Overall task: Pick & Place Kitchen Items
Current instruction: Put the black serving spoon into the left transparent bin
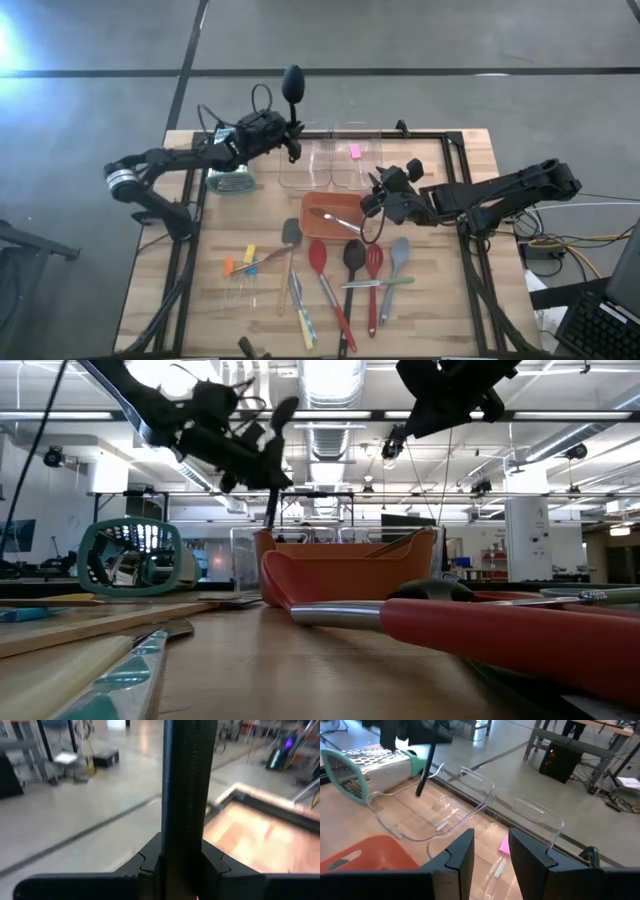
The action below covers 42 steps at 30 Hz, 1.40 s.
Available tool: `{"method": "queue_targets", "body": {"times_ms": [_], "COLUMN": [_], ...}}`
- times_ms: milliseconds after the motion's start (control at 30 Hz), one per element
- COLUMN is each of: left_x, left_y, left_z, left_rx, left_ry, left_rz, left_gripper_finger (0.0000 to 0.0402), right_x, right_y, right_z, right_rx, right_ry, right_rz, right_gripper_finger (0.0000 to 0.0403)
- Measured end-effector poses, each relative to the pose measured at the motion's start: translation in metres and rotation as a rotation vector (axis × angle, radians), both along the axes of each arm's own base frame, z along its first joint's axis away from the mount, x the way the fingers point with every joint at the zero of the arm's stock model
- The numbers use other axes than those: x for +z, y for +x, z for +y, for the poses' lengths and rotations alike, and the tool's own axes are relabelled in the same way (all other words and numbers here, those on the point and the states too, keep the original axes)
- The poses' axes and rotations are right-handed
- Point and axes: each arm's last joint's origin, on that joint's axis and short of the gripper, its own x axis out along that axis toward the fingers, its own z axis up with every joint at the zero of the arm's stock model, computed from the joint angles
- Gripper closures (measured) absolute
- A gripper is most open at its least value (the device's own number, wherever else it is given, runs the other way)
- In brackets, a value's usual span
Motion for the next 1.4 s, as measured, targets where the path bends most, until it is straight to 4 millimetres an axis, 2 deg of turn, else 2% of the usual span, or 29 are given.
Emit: {"method": "queue_targets", "body": {"times_ms": [267,467,900,1233,1400], "left_x": [-0.025,-0.029,-0.041,-0.046,-0.041], "left_y": [0.022,0.031,0.027,0.022,0.022], "left_z": [0.016,0.022,0.020,0.023,0.026], "left_rx": [-0.004,0.018,0.032,0.040,0.051], "left_ry": [-0.143,-0.238,-0.337,-0.379,-0.400], "left_rz": [0.089,0.102,0.150,0.195,0.212], "left_gripper_finger": [0.0328,0.0328,0.0328,0.0328,0.0328], "right_x": [0.000,0.000,-0.001,-0.001,-0.001], "right_y": [0.000,-0.001,-0.001,0.000,0.000], "right_z": [0.000,0.000,0.000,0.000,0.000], "right_rx": [0.000,0.002,0.003,0.003,0.002], "right_ry": [-0.021,-0.024,-0.024,-0.023,-0.023], "right_rz": [0.019,0.029,0.034,0.025,0.024], "right_gripper_finger": [0.0302,0.0310,0.0321,0.0310,0.0315]}}
